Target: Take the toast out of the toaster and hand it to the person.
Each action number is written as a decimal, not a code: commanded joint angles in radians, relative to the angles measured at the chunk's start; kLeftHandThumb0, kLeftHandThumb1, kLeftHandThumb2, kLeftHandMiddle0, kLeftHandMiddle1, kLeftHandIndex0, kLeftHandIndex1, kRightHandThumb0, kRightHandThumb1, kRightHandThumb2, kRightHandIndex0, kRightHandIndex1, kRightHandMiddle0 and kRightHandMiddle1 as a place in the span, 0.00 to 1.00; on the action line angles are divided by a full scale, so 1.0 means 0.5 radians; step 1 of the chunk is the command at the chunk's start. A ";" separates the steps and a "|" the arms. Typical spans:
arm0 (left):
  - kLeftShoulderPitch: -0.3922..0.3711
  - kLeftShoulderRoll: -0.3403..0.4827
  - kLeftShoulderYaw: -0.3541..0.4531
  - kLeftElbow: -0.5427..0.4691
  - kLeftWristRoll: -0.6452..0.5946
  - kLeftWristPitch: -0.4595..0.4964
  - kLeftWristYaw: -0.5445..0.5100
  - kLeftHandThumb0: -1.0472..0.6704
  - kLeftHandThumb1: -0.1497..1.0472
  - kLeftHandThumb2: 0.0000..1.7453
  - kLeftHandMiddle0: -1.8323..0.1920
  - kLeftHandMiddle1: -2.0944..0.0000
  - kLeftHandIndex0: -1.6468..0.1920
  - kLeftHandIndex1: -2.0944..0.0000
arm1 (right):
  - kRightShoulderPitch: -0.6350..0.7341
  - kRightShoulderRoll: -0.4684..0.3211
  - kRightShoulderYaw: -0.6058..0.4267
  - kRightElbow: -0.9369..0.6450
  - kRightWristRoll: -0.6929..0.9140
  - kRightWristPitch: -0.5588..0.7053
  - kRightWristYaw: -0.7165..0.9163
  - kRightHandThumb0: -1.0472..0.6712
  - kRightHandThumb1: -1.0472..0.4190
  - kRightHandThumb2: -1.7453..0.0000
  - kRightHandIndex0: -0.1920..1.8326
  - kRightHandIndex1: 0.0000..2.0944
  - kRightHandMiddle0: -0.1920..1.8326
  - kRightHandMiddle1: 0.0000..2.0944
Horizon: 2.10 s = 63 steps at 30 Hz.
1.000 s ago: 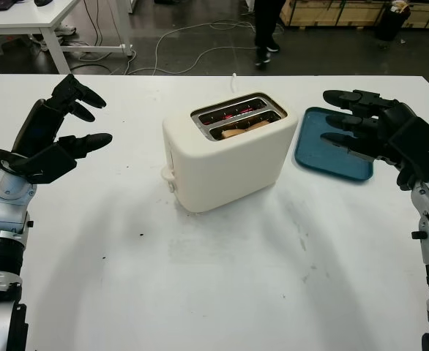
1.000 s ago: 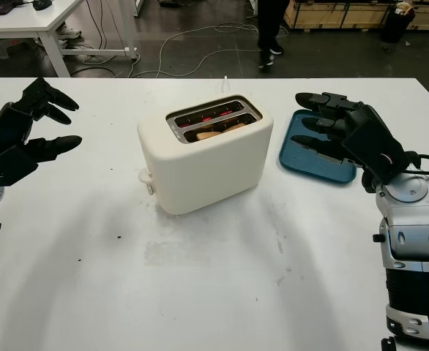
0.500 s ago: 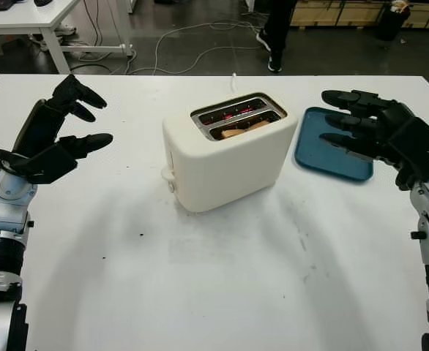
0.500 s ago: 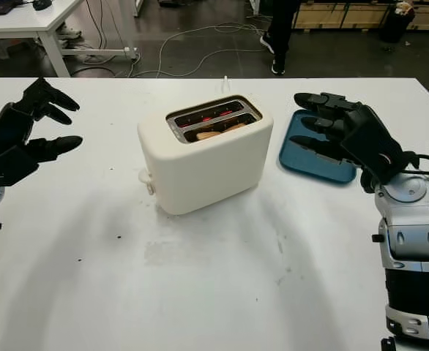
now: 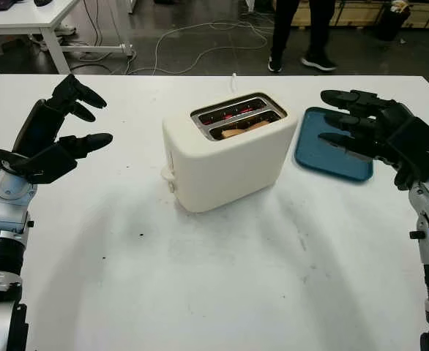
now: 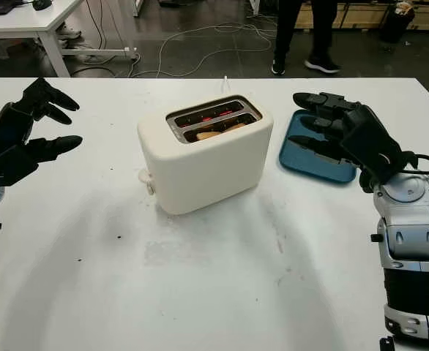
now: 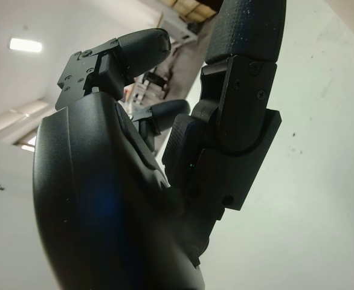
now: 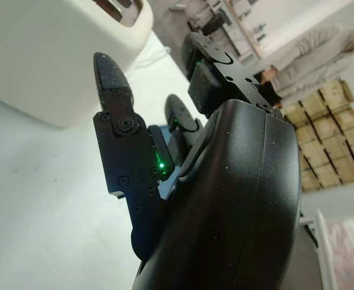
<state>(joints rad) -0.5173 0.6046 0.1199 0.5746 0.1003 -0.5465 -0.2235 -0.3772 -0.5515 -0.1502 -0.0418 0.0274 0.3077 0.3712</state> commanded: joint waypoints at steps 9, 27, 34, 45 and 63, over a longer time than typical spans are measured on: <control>0.011 0.015 0.009 -0.010 0.011 -0.035 0.022 0.00 0.89 0.12 0.84 0.23 0.85 0.26 | -0.030 -0.004 0.008 -0.037 -0.003 0.005 -0.004 0.39 0.11 1.00 0.36 0.02 0.35 0.00; 0.007 0.021 0.013 0.015 0.005 -0.041 0.014 0.00 0.89 0.11 0.83 0.24 0.85 0.27 | -0.036 0.014 0.009 -0.012 0.009 -0.018 -0.001 0.38 0.12 1.00 0.36 0.02 0.35 0.00; 0.007 0.027 0.012 0.010 0.018 -0.042 0.025 0.00 0.89 0.11 0.83 0.23 0.85 0.26 | -0.037 0.016 0.002 0.001 0.026 -0.039 0.010 0.39 0.12 1.00 0.36 0.01 0.35 0.00; 0.012 0.023 0.017 -0.012 0.002 -0.022 0.013 0.00 0.89 0.10 0.83 0.24 0.84 0.27 | -0.024 0.007 -0.001 -0.011 0.006 -0.045 0.002 0.39 0.12 1.00 0.36 0.01 0.35 0.00; 0.009 0.011 0.010 0.002 0.009 -0.056 0.024 0.00 0.89 0.11 0.84 0.23 0.85 0.26 | -0.028 -0.018 -0.003 -0.009 -0.004 -0.050 0.010 0.39 0.12 1.00 0.36 0.01 0.35 0.00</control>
<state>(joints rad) -0.5174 0.6049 0.1203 0.5740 0.1029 -0.5573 -0.2196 -0.3839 -0.5486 -0.1488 -0.0417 0.0273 0.3041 0.3725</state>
